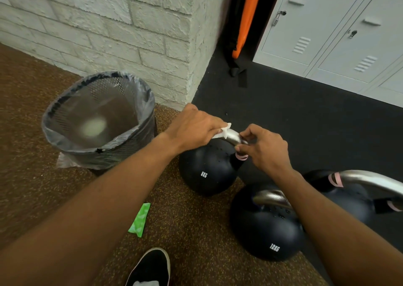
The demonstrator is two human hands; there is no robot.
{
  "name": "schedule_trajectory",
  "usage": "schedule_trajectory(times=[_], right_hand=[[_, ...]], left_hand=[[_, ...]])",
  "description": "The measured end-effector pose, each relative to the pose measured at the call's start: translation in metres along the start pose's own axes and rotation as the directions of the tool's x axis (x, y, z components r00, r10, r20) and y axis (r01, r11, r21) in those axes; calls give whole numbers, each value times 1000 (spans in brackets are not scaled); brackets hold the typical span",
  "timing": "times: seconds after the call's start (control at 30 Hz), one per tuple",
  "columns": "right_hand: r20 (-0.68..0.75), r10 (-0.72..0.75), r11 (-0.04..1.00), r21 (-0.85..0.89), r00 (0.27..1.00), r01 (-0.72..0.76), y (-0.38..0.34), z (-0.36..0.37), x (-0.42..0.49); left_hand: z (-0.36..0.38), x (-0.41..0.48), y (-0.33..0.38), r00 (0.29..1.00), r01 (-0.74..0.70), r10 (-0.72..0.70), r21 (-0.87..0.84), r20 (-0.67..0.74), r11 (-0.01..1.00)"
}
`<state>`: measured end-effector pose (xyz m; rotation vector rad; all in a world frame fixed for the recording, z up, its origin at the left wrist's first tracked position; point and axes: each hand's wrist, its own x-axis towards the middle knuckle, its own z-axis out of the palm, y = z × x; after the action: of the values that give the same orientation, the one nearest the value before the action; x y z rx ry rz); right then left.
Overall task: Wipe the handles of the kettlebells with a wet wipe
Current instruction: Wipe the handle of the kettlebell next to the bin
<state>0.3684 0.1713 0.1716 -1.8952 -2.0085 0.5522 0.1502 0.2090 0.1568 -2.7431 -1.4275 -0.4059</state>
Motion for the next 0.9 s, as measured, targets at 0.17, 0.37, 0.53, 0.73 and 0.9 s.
schedule_trajectory(times=[0.17,0.37,0.53,0.73,0.9], right_hand=[[-13,-4,1000,5,1000,4,1,1,0],[-21,-6,1000,2,1000,6,2,1,2],[-12,-11,1000,-14,1000,10,1,0,3],[-12,-21,1000,-17,1000,21,1,0,3],[-22,-6,1000,-8,1000,6,1,0,2]], left_hand=[[28,-34,-5,949,68,-42,71,-313,995],[51,-44,9,834,205,-188,-24,-518,978],[53,-38,16,804,177,-133,19,-579,984],[52,-35,20,819,85,-19,89,-574,992],[53,-44,2,819,153,-103,42,-565,987]])
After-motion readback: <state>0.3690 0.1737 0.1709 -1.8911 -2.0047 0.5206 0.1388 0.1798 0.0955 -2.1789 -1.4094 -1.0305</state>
